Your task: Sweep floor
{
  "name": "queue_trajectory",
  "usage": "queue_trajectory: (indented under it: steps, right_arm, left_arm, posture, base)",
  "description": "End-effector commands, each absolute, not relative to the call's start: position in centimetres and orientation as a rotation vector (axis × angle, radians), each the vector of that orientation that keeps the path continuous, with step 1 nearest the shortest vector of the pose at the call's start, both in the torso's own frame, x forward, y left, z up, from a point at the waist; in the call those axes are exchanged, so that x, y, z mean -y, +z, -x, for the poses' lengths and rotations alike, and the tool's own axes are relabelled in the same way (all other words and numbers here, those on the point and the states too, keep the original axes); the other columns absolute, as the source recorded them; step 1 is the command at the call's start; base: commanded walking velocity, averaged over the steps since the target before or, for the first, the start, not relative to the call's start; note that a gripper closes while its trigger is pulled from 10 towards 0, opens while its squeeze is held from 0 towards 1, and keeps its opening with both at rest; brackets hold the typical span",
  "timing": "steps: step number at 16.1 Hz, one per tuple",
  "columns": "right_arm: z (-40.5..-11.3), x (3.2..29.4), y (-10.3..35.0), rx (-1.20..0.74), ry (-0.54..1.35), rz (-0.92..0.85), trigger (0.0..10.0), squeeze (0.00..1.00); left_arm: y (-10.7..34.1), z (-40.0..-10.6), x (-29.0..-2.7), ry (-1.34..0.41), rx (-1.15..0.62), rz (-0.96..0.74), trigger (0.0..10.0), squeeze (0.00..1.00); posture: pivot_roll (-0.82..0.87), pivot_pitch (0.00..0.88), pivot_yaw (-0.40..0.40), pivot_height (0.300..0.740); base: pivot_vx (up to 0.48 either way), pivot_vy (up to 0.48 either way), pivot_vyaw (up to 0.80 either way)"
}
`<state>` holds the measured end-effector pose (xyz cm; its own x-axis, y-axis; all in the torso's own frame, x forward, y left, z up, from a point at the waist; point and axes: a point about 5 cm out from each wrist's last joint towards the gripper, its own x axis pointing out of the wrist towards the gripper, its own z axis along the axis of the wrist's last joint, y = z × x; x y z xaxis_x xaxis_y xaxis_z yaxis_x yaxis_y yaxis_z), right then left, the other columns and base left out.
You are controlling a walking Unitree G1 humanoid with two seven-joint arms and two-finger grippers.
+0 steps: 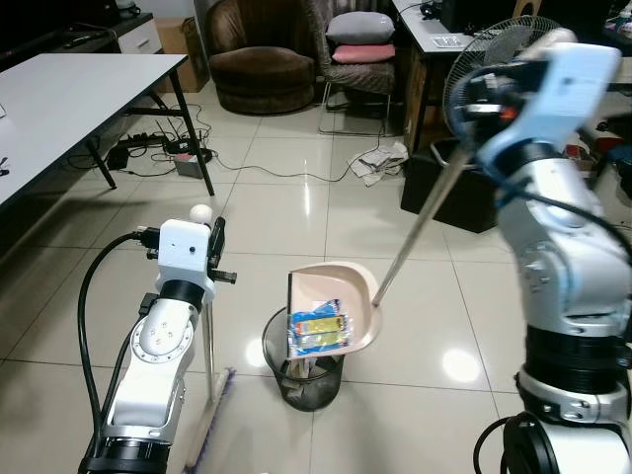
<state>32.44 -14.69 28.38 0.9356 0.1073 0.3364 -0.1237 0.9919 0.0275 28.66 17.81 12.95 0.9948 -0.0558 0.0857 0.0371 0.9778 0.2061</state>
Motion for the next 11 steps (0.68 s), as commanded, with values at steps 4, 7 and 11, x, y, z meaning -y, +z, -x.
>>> queue_trajectory:
  steps: [4, 7, 11]
  right_arm:
    - [-31.8, 10.9, 28.3, 0.443, 0.267, 0.038, 10.0, 0.0]
    - [-30.5, 7.4, 27.3, 0.51, 0.428, 0.139, 10.0, 0.0]
    - [-28.9, 4.7, 26.4, 0.61, 0.583, 0.296, 10.0, 0.0]
  left_arm:
    - [13.7, -28.4, -17.9, -0.046, 0.133, -0.228, 10.0, 0.0]
    - [13.6, -28.4, -17.9, -0.044, 0.133, -0.233, 10.0, 0.0]
    - [13.6, -28.4, -17.7, -0.052, 0.136, -0.236, 10.0, 0.0]
  posture:
    - [-0.05, 0.0, 0.058, 0.74]
    - [-0.05, 0.0, 0.057, 0.74]
    - [-0.05, 0.0, 0.055, 0.74]
  base:
    - [0.0, 0.0, 0.0]
    - [0.0, 0.0, 0.0]
    - [0.0, 0.0, 0.0]
